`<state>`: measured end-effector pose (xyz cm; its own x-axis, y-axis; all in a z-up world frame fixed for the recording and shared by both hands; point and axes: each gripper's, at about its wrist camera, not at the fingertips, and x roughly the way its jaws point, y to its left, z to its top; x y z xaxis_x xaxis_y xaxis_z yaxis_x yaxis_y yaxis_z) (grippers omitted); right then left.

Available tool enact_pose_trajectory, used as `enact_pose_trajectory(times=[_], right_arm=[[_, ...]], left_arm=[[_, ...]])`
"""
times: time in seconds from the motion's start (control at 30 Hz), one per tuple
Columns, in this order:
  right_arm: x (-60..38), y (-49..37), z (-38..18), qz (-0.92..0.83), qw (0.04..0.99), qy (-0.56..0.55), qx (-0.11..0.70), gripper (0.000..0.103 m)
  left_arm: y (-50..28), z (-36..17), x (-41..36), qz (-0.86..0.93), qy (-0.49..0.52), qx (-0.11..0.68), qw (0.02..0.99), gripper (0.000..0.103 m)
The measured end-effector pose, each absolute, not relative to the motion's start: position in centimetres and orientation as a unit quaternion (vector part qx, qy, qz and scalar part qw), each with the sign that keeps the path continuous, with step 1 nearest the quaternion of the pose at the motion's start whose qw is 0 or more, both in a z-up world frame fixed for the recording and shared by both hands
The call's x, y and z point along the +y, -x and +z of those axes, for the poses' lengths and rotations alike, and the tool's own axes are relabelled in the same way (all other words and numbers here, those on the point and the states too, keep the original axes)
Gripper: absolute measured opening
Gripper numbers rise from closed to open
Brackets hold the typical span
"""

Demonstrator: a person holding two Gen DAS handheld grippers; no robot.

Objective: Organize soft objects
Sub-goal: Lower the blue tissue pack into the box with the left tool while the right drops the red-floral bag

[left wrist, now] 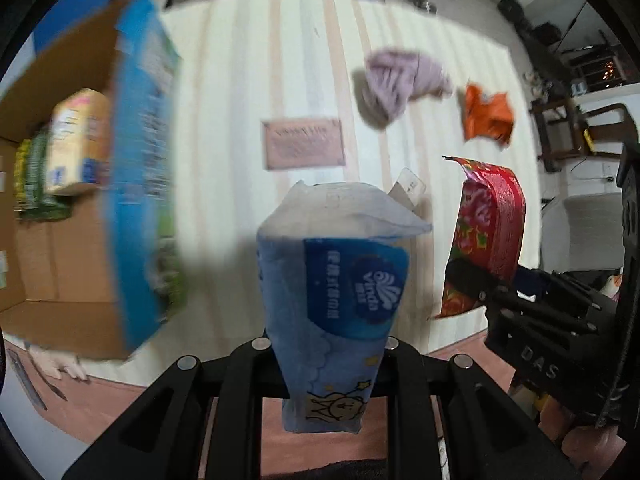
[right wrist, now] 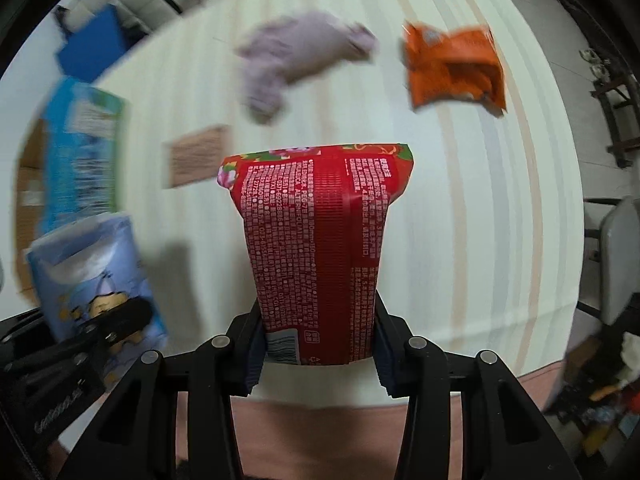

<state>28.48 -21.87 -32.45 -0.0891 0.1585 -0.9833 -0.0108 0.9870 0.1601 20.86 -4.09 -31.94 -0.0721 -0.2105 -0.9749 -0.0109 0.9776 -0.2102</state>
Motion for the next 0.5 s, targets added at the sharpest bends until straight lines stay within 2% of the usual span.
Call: enact_pose_trajectory(times=[0.13, 0.27, 0.5], right_arm=[[-18.5, -27.6, -27.0, 0.106, 0.694, -0.072, 0.708, 0.047], [-10.8, -26.4, -22.9, 0.159, 0.709, -0.074, 0.684, 0.047], [2.8, -25.7, -22.7, 0.210, 0.691, -0.092, 0.686, 0.047]], left_arm=[[-20.6, -27.2, 0.6, -0.061, 0.080, 0.701, 0.706, 0.017], [-20.9, -26.1, 7.0, -0.034, 0.069, 0.689, 0.721, 0.017], [-22.0, -25.1, 19.4, 0.035, 0.058, 0.682, 0.728, 0.017]])
